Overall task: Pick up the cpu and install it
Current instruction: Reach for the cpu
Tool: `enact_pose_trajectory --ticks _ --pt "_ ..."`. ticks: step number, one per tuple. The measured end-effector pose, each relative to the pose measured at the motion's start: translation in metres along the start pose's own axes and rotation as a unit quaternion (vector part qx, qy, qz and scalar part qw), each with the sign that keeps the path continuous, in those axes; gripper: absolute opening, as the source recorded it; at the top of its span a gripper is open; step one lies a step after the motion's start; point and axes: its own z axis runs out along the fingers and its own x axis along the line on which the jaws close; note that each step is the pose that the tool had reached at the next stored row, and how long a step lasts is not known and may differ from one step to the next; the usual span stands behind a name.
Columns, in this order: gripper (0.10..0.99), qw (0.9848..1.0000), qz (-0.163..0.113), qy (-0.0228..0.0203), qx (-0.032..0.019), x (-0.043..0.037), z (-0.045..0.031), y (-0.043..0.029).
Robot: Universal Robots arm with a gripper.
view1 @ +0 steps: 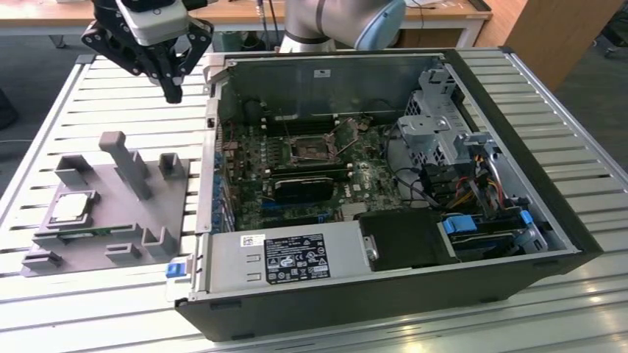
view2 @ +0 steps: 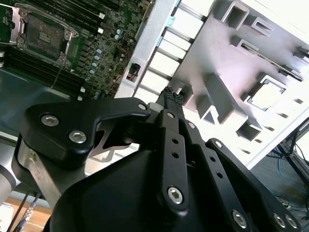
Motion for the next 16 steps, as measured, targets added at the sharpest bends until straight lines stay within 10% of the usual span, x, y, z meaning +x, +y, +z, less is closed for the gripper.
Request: enact_pose_trajectory --ticks 16 --pt "0.106 1.0 0.0 0.0 0.0 0.0087 0.0002 -0.0007"
